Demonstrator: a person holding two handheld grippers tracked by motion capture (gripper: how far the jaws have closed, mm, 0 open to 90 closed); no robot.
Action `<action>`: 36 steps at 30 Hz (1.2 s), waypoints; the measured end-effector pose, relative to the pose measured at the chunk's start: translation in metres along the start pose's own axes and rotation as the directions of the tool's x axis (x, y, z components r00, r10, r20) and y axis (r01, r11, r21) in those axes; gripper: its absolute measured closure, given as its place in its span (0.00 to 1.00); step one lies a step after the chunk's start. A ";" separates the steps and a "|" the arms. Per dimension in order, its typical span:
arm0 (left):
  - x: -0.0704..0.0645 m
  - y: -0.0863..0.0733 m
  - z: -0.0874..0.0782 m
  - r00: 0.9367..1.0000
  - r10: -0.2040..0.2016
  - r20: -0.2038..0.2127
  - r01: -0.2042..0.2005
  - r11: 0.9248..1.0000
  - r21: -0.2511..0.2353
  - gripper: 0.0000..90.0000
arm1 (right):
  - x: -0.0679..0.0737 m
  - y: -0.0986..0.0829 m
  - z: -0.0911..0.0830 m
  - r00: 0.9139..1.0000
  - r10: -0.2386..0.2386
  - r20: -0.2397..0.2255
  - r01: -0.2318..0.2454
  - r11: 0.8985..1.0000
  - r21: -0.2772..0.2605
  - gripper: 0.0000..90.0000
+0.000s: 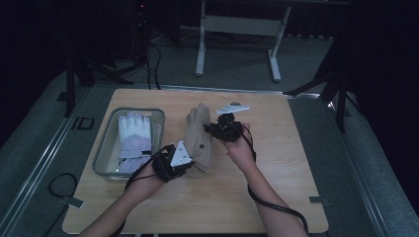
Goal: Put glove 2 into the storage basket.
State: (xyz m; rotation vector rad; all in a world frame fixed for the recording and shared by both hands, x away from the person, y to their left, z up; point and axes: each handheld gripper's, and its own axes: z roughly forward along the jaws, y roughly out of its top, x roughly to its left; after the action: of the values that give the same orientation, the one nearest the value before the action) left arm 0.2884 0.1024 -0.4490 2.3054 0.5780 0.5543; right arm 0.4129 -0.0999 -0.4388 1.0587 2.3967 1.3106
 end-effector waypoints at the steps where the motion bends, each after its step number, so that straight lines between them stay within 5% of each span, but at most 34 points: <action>1: 0.000 0.000 0.000 1.000 0.000 0.000 0.000 1.000 0.000 0.93 | 0.000 0.000 0.000 1.000 0.000 0.000 0.000 1.000 0.000 0.91; 19: 0.038 -0.027 -0.057 0.993 -0.044 -0.114 0.045 0.999 0.010 0.93 | 0.053 0.064 0.036 0.995 -0.088 -0.051 0.085 0.995 -0.042 0.91; 36: 0.062 -0.080 -0.103 0.970 -0.130 -0.204 0.138 0.990 0.028 0.93 | 0.119 0.101 0.099 0.977 -0.166 -0.136 0.164 0.986 -0.028 0.91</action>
State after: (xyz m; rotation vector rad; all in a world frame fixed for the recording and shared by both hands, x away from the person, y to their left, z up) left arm 0.2637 0.2420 -0.4220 2.2434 0.8433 0.7220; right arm 0.4262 0.0802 -0.3979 0.7682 2.5061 1.3835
